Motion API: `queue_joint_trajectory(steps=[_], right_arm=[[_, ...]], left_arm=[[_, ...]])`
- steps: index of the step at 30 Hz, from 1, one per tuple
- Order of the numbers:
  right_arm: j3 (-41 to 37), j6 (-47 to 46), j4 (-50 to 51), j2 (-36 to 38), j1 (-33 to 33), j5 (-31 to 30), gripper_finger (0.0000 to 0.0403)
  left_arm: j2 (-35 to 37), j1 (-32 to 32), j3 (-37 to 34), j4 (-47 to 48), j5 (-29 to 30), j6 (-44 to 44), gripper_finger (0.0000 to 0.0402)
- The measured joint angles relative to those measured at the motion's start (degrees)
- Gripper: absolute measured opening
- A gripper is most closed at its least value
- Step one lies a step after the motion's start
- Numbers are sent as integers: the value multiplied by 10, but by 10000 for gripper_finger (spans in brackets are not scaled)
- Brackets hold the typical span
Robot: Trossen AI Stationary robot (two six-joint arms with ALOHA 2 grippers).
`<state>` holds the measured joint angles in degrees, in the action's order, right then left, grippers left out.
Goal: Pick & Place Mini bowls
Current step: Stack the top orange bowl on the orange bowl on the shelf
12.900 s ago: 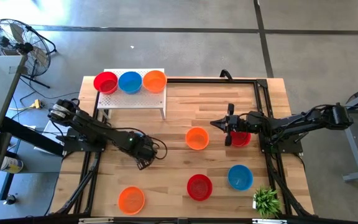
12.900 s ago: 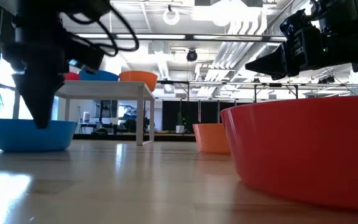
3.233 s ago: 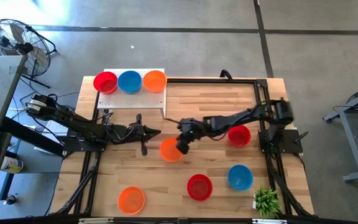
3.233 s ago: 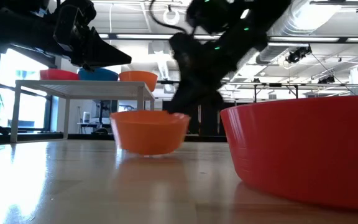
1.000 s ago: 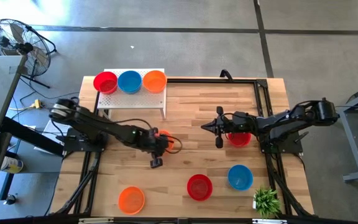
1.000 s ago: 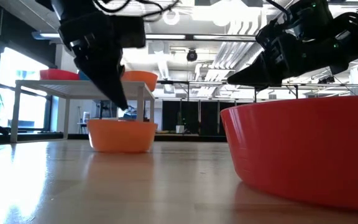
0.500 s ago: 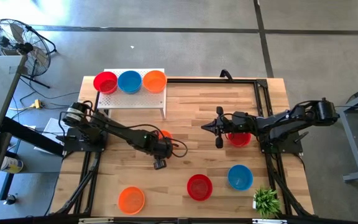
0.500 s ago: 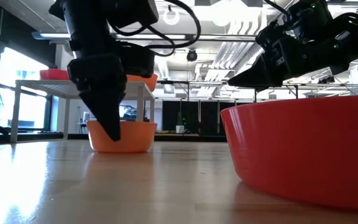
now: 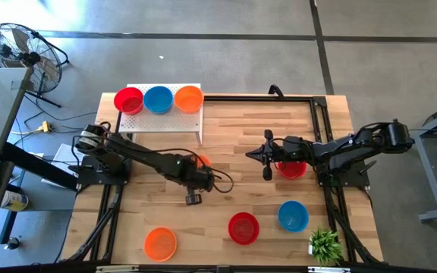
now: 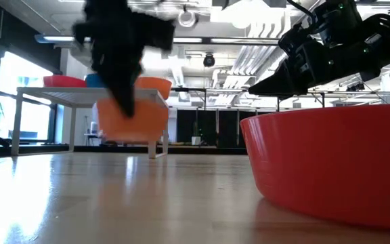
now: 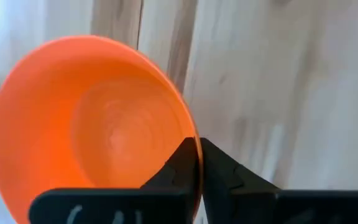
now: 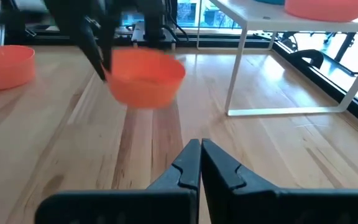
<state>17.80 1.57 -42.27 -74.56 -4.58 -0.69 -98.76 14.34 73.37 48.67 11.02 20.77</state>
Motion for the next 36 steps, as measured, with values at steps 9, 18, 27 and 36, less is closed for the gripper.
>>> queue_joint_trajectory(steps=[9,18,27,36], right_arm=[[0,4,5,0,0,0,1],[0,4,5,0,0,0,2],[0,4,5,0,0,0,2],[0,4,5,0,0,0,1]], left_arm=[[10,-45,253,157,14,-134,4],[9,-201,457,292,50,-194,2],[-4,-389,471,320,-3,-219,1],[-58,-436,469,315,-21,-226,1]])
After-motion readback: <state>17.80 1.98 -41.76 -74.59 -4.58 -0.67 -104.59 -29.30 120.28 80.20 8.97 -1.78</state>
